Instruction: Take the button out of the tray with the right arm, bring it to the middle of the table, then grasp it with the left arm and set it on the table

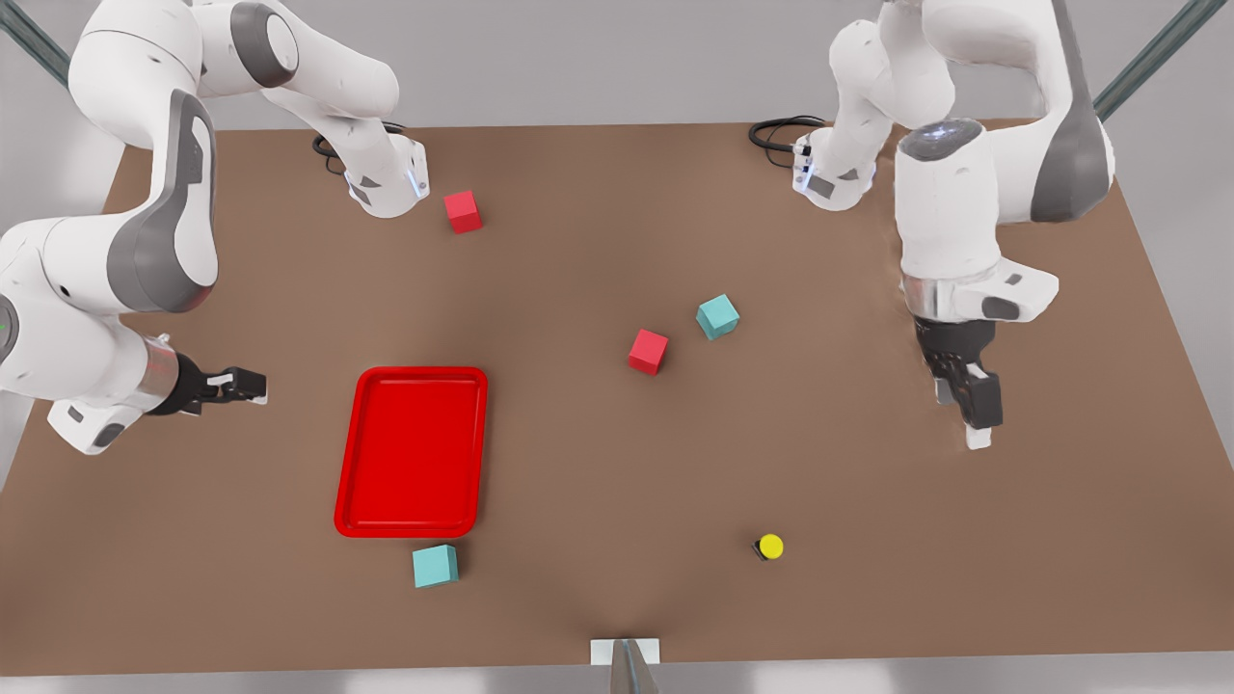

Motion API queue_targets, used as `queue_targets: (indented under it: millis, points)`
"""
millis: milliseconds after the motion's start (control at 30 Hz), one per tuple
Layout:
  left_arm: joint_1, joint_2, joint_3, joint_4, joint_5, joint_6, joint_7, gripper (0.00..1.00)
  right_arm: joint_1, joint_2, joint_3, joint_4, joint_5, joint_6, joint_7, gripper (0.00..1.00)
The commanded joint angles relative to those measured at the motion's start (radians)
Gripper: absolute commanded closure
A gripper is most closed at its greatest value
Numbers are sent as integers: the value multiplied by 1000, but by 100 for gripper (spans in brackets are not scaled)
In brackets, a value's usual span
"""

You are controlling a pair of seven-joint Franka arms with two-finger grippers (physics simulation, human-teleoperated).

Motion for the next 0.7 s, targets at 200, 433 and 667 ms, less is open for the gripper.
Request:
queue_targets:
  millis: [200, 433, 667]
  points:
    - [553, -276, -455, -169, -416, -606, 2016, 1, 3, 10, -10, 0, -9, 40, -116, 0]
    - [552, -279, -456, -169, -412, -612, 2016, 1, -7, -152, -6, -250, -46, 119, -104, 0]
    - [550, -273, -456, -171, -409, -598, 2017, 1, -4, -224, 3, -349, -29, 146, -106, 0]
